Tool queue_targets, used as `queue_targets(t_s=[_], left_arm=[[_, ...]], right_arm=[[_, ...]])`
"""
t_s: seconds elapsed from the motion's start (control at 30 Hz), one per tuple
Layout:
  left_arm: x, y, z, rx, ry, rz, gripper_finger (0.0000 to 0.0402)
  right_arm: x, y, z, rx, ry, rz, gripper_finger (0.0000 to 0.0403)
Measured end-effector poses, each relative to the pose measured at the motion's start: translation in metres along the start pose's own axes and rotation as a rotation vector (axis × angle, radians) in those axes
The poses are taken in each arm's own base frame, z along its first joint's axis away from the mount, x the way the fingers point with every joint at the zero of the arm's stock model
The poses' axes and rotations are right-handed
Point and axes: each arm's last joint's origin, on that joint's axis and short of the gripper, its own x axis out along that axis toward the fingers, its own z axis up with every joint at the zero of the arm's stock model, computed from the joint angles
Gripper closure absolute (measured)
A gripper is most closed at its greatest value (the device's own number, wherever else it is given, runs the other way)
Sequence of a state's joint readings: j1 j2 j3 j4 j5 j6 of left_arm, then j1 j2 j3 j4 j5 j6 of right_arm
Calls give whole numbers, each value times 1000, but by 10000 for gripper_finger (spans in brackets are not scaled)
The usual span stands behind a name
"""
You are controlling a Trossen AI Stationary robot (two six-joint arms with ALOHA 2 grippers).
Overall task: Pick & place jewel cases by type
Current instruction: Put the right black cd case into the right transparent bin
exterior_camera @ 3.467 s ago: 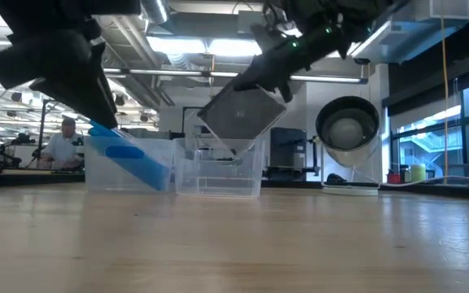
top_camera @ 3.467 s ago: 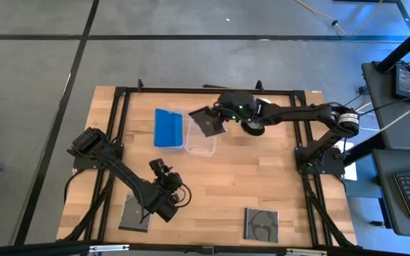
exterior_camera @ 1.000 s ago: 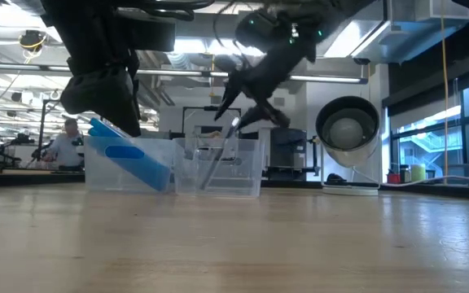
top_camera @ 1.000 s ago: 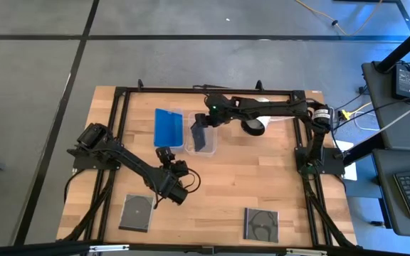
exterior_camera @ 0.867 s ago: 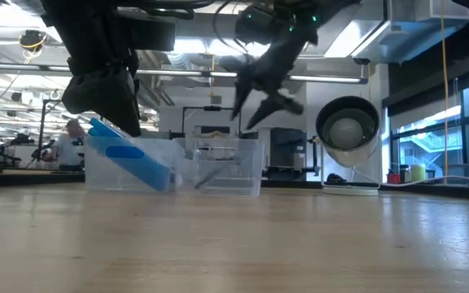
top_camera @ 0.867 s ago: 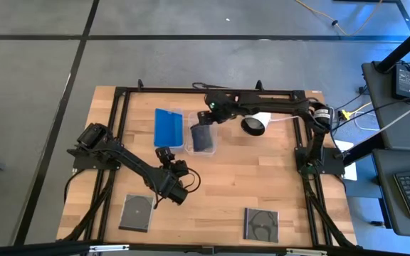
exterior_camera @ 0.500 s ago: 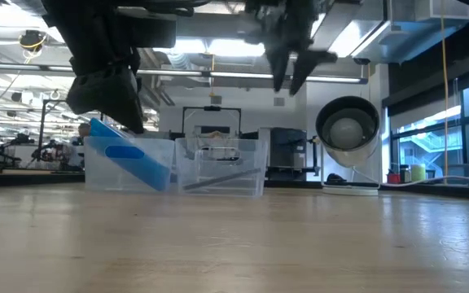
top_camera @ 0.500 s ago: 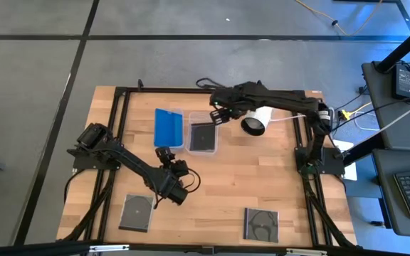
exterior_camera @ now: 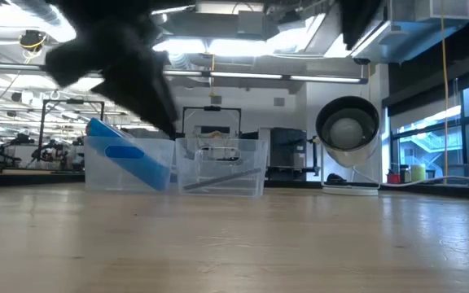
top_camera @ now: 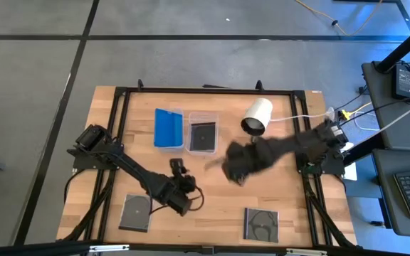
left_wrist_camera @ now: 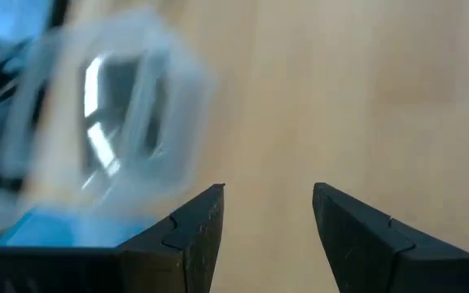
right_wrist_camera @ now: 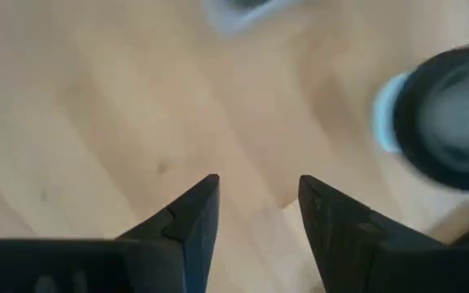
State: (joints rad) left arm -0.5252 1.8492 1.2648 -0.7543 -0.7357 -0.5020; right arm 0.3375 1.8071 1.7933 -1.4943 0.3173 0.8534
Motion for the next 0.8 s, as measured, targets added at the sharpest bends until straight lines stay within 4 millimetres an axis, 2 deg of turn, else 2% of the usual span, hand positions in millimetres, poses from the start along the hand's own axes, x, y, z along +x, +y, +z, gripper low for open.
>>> queue_targets(t_s=[0.13,0.27,0.43,0.5,0.6,0.7,0.8], left_arm=[[1,-7,18,8,-122,-115,215],[-1,-13,30,12,-215,-193,215],[6,-20,37,38,-282,-226,215],[15,-25,38,72,-285,-229,215],[35,-32,41,125,-302,-337,215],[60,-35,40,170,-271,-463,215],[76,-28,42,151,-250,-498,215]], right_arm=[[15,35,-44,-141,-5,19,230],[36,64,-88,-251,17,113,230],[50,77,-138,-393,47,114,233],[54,78,-151,-398,37,89,238],[65,81,-165,-405,7,103,247],[78,84,-172,-411,-17,150,255],[87,82,-174,-424,-39,204,261]])
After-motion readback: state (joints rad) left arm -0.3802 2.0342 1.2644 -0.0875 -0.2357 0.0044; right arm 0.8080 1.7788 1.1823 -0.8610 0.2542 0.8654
